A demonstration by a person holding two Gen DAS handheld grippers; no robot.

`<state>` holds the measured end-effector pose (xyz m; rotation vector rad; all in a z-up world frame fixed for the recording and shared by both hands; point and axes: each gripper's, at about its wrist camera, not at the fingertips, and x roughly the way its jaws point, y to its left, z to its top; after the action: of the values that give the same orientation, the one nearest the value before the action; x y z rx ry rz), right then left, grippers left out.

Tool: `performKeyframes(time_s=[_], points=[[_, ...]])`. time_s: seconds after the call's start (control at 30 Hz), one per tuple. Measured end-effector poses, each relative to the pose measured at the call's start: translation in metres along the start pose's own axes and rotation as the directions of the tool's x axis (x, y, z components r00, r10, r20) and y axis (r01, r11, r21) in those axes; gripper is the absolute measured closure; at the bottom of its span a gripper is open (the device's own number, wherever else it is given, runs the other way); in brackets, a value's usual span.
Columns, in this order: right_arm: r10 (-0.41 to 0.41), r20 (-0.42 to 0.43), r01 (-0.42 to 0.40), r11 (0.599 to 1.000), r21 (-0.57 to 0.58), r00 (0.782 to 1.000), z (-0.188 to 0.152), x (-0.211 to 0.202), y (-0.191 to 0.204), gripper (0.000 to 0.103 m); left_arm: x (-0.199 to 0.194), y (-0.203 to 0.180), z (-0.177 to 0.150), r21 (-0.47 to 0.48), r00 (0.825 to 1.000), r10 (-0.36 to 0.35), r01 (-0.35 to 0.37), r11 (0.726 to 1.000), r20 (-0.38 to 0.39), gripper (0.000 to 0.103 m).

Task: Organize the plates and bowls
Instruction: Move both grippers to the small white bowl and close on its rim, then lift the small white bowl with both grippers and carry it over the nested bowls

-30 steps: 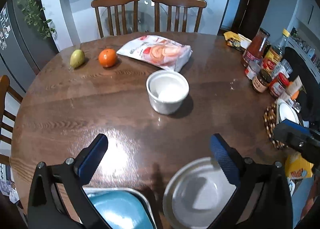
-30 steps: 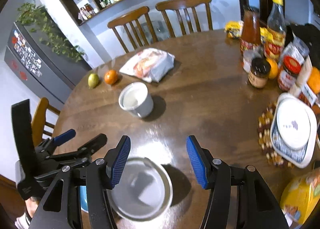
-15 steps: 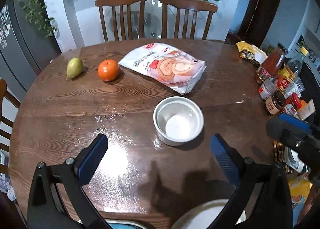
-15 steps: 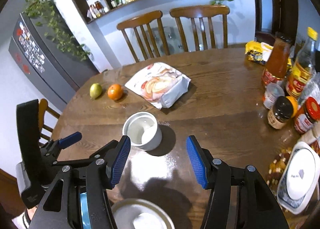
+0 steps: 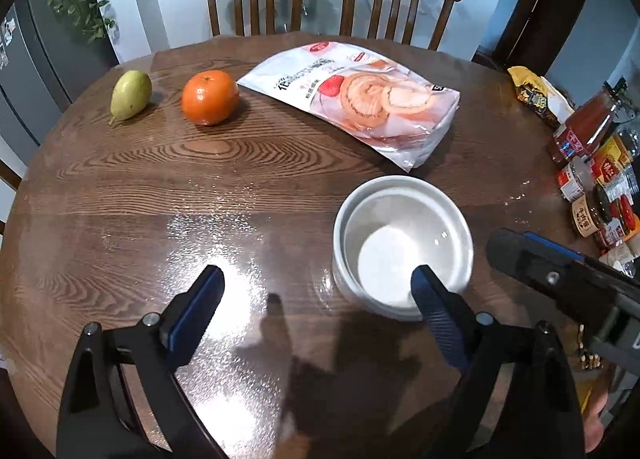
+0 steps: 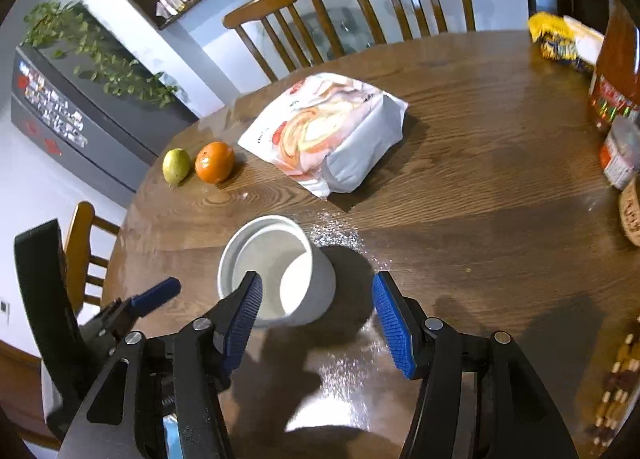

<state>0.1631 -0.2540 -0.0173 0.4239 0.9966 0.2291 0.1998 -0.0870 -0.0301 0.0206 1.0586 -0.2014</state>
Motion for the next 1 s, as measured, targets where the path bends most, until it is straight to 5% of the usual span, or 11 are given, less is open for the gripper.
performKeyframes(time_s=[0.13, 0.27, 0.37, 0.53, 0.67, 0.8, 1.0], points=[[0.023, -0.019, -0.023, 1.000, 0.012, 1.000, 0.004, 0.015, -0.004, 0.044, 0.009, -0.001, 0.003, 0.004, 1.000, 0.001, -0.001, 1.000, -0.011, 0.014], [0.048, -0.042, -0.048, 0.999, 0.012, 0.998, 0.004, 0.028, -0.004, 0.044, 0.017, -0.004, 0.004, 0.012, 0.999, -0.011, 0.011, 1.000, -0.032, 0.028], [0.065, -0.057, -0.065, 0.998, 0.008, 0.996, 0.005, 0.035, -0.003, 0.049, 0.021, -0.007, 0.004, 0.026, 0.999, -0.008, 0.009, 1.000, -0.036, 0.030], [0.062, -0.076, -0.063, 0.998, -0.012, 0.995, 0.006, 0.043, 0.001, 0.066, 0.024, -0.012, 0.004, 0.042, 0.999, -0.012, 0.014, 0.999, -0.038, 0.051], [0.046, -0.096, -0.047, 0.999, -0.010, 0.994, 0.008, 0.048, -0.002, 0.079, 0.029, -0.014, 0.006, 0.036, 0.998, -0.035, 0.037, 0.999, -0.052, 0.059], [0.040, -0.113, -0.042, 0.999, -0.012, 0.993, 0.011, 0.054, -0.003, 0.080, 0.035, -0.016, 0.007, 0.029, 0.996, -0.058, 0.060, 0.998, -0.070, 0.075], [0.018, -0.109, -0.022, 0.999, -0.033, 0.994, 0.011, 0.057, 0.000, 0.081, 0.038, -0.018, 0.008, 0.034, 0.996, -0.053, 0.056, 0.998, -0.070, 0.077]])
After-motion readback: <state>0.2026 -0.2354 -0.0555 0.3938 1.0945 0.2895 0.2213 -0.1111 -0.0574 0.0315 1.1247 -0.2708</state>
